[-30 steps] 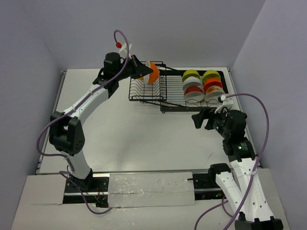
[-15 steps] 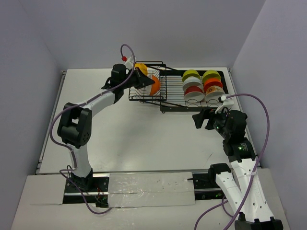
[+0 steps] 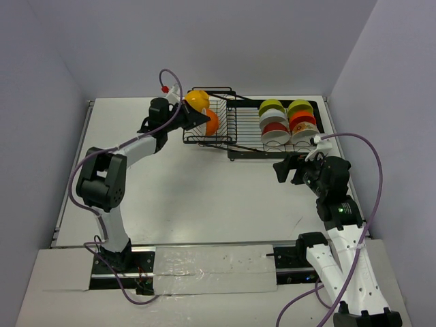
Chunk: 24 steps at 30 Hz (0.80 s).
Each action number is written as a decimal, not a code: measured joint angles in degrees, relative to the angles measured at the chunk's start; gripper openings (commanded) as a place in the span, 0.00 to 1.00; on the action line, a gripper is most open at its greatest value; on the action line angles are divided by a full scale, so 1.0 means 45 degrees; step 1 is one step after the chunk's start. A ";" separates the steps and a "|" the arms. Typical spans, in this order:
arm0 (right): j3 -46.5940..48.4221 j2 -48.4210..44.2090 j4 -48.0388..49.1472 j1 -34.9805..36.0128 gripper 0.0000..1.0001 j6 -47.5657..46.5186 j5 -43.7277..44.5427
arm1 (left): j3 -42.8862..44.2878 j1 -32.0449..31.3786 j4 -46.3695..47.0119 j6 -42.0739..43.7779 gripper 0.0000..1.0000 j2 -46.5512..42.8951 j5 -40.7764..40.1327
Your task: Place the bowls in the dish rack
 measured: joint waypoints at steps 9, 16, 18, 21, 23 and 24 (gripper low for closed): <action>0.0005 0.0199 -0.0010 0.0000 0.93 0.0005 -0.0010 | -0.1263 0.0500 0.0636 -0.0277 0.11 -0.0826 0.0083; 0.0010 0.0248 -0.0015 0.0000 0.93 0.0005 -0.0019 | -0.1598 0.0899 0.0248 -0.0243 0.15 -0.1282 0.0063; 0.0029 0.0287 -0.0019 0.0000 0.93 0.0005 -0.0019 | -0.1647 0.0996 0.0063 -0.0180 0.16 -0.1379 0.0019; 0.0083 0.0340 -0.0024 0.0000 0.93 0.0005 -0.0019 | -0.1710 0.1146 -0.0228 0.0010 0.17 -0.1525 -0.0107; 0.0097 0.0369 -0.0024 0.0000 0.93 0.0005 -0.0019 | -0.1797 0.1248 -0.0389 0.0073 0.17 -0.1603 -0.0248; 0.0097 0.0369 -0.0029 0.0000 0.93 0.0010 -0.0019 | -0.1841 0.1307 -0.0481 0.0083 0.18 -0.1637 -0.0277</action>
